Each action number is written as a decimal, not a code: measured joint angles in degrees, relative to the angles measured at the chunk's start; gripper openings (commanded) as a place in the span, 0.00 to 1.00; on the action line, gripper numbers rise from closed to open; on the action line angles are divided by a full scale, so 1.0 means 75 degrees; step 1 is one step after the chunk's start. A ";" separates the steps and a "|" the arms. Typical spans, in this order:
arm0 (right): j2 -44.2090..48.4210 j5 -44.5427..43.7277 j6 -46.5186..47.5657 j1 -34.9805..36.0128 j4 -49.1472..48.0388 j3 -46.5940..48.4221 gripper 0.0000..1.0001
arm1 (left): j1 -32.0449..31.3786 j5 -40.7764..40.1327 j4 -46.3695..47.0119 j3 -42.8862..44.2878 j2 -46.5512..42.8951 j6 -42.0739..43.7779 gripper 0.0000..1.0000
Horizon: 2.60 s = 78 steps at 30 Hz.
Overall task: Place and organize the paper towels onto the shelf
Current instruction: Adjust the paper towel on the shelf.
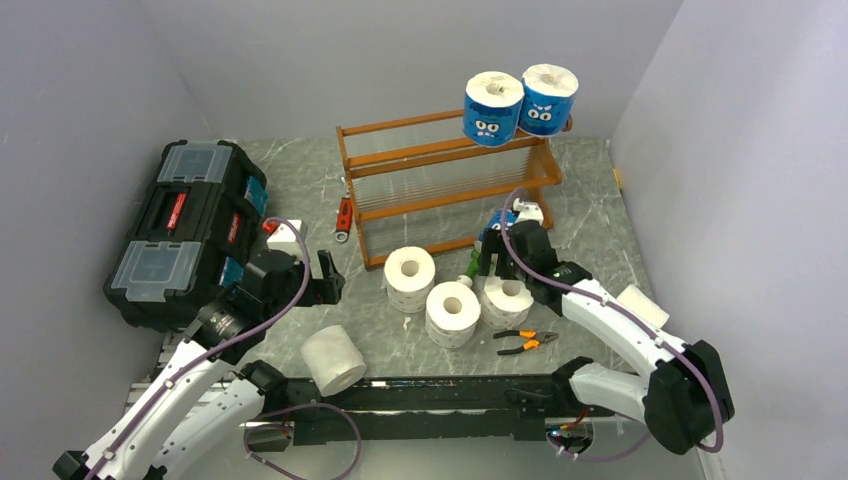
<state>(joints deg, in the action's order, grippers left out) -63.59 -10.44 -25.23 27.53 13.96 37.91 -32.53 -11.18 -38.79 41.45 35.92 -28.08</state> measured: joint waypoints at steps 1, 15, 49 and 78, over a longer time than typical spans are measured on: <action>0.0073 -0.0006 -0.0023 0.0117 0.0064 -0.0035 0.86 | 0.0000 0.0000 0.0000 0.0000 0.0020 0.0000 0.98; 0.2081 -0.1145 -0.0501 0.0484 0.0941 0.0012 0.96 | 0.0000 -0.0006 0.0000 0.0000 0.0090 -0.0003 0.98; -0.0874 0.0822 -0.0347 -0.2474 -0.3241 -0.0271 0.92 | 0.0000 0.0213 0.0050 0.0000 0.0137 0.0003 0.97; 0.2165 0.0854 -0.1387 -0.2626 -0.0662 -0.1227 1.00 | 0.0000 0.0169 0.0050 0.0000 0.0326 -0.0003 0.98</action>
<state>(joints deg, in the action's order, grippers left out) -47.35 -4.03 -35.64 7.84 8.99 28.71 -32.53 -9.91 -38.41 41.45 38.37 -28.10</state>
